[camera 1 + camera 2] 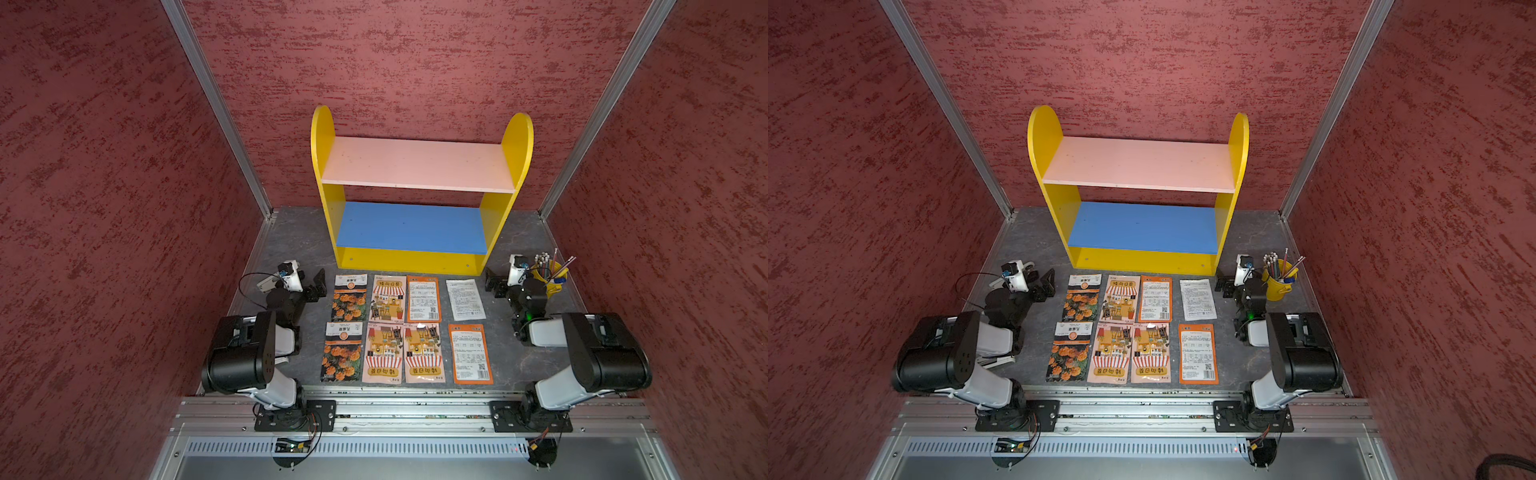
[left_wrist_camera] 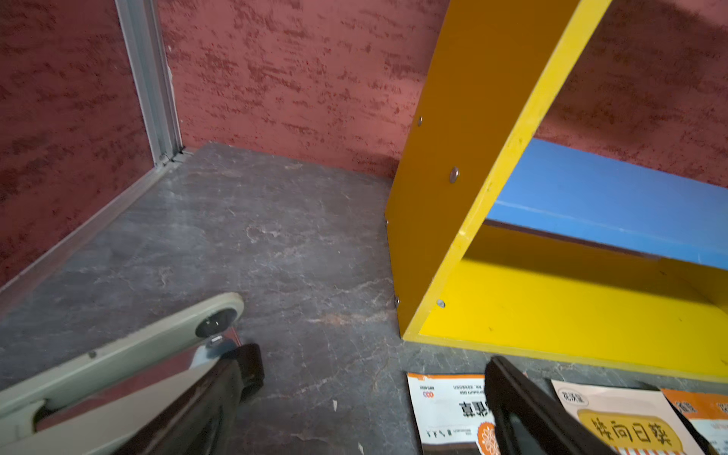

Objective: Take the seed bag off the shelf
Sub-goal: Reset both arms

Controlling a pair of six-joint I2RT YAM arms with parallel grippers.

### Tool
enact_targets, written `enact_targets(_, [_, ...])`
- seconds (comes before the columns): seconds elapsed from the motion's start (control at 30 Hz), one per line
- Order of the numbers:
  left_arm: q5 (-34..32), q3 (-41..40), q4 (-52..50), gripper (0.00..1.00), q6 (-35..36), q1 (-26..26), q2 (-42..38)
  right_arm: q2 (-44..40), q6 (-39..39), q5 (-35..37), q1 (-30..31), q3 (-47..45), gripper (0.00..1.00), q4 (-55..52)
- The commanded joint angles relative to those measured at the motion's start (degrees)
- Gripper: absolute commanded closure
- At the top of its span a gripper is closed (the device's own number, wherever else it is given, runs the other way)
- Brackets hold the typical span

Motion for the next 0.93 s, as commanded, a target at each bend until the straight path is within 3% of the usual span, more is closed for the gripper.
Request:
enact_targets(0.0, [0.5,1.5,0.9,0.00,1.9,-0.3,0.2,0.0,-0.6,-1.6,-0.4,2.2,0.01,-2.3])
enact_targets(0.13, [-1.1,7.1,-11.5,0.00,4.6,-2.6,-0.9,0.0,-0.8,-1.9,-0.3,2.4,0.02,-2.9])
enact_targets(0.23, [-2.1,8.3,-13.8,0.00,6.1,-4.1,-0.8,0.0,-0.8,-1.9,-0.3,2.3,0.02,-2.8])
enact_targets(0.9, [-3.3,8.5,-13.9,0.00,6.5,-4.6,-0.8,0.0,-1.0,-2.3,-0.3,2.2,0.01,-2.8])
